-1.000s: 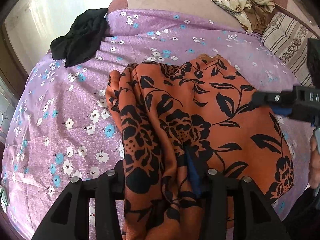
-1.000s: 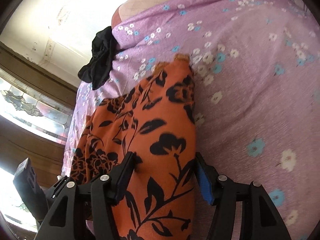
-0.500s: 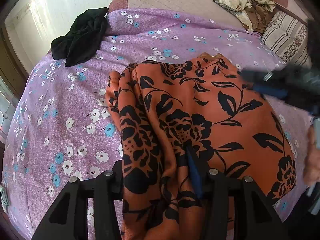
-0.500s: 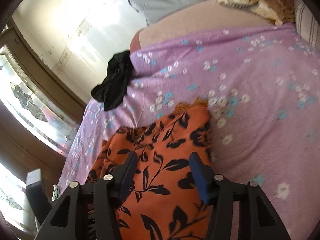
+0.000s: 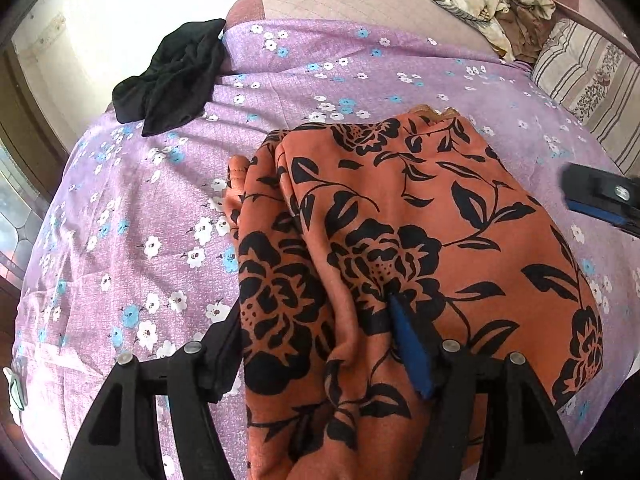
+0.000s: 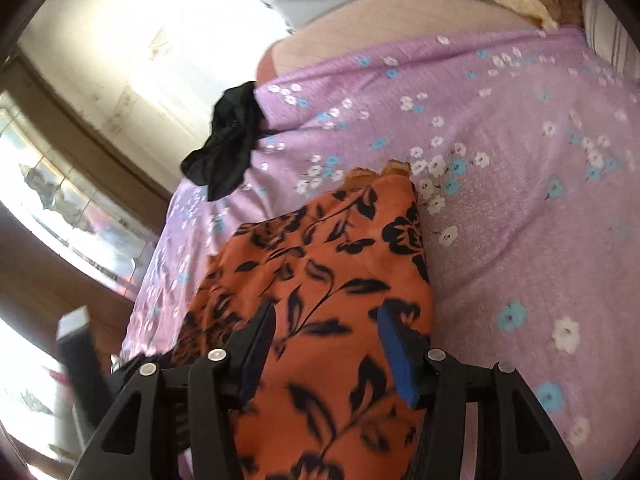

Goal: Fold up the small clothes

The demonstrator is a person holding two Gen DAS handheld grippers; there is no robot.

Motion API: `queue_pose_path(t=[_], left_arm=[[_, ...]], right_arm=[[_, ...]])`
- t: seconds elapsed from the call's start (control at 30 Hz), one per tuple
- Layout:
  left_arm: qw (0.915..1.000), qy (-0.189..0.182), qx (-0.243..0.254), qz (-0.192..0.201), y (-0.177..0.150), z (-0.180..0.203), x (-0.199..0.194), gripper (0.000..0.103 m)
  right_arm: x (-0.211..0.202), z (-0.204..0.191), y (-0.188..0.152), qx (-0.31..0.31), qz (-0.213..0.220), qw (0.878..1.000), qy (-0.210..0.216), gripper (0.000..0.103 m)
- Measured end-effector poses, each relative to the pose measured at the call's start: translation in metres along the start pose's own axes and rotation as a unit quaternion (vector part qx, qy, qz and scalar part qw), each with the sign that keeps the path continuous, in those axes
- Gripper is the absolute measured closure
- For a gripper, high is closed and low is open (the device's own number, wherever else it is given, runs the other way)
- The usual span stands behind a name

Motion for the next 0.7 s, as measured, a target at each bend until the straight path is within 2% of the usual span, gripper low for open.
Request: queue_pose_path(t=[0.03, 0.1, 0.2, 0.27, 0.37, 0.47, 0.57, 0.7], left_arm=[[1.0, 0.001, 0.001, 0.001, -0.001, 0.001, 0.0, 0.034], [1.0, 0.004, 0.001, 0.002, -0.002, 0.001, 0.0, 0.03], [0.9999, 0.014, -0.008, 0.001, -0.007, -0.004, 0.005, 0.018], [0.9998, 0.012, -0.017, 0.003, -0.009, -0.009, 0.007, 0.014], [0.9993, 0.015, -0.033, 0.005, -0.012, -0.011, -0.005, 0.014], [0.9983, 0.025, -0.045, 0.028, -0.016, -0.008, -0.03, 0.014], [0.9948, 0.066, -0.047, 0.061, -0.025, -0.002, -0.07, 0.014], [0.9889, 0.086, -0.044, 0.113, -0.025, 0.01, -0.134, 0.014]], right_arm=[[-0.01, -0.001, -0.005, -0.004, 0.008, 1.0, 0.001, 0.064], [-0.014, -0.001, -0.014, -0.003, 0.007, 1.0, 0.006, 0.064], [0.016, 0.003, -0.046, -0.023, -0.063, 0.998, -0.015, 0.063], [0.025, 0.002, -0.053, -0.053, -0.052, 0.996, -0.038, 0.065], [0.01, -0.004, -0.048, -0.048, -0.05, 0.997, -0.047, 0.065], [-0.017, -0.003, -0.051, -0.036, -0.029, 0.998, -0.035, 0.061], [-0.057, -0.001, -0.053, -0.049, 0.013, 0.997, -0.052, 0.052], [-0.115, -0.007, -0.049, -0.075, 0.079, 0.991, -0.08, 0.042]])
Point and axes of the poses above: each gripper's, at about its wrist camera, not at the fingertips, and x roughly the way its jaws point, z to its right, y to its top, the point moved 7 cm from there along x, roughly the way its jaws point, and after that the axes turned 12 degrees about -y, right-handed, at the moved point
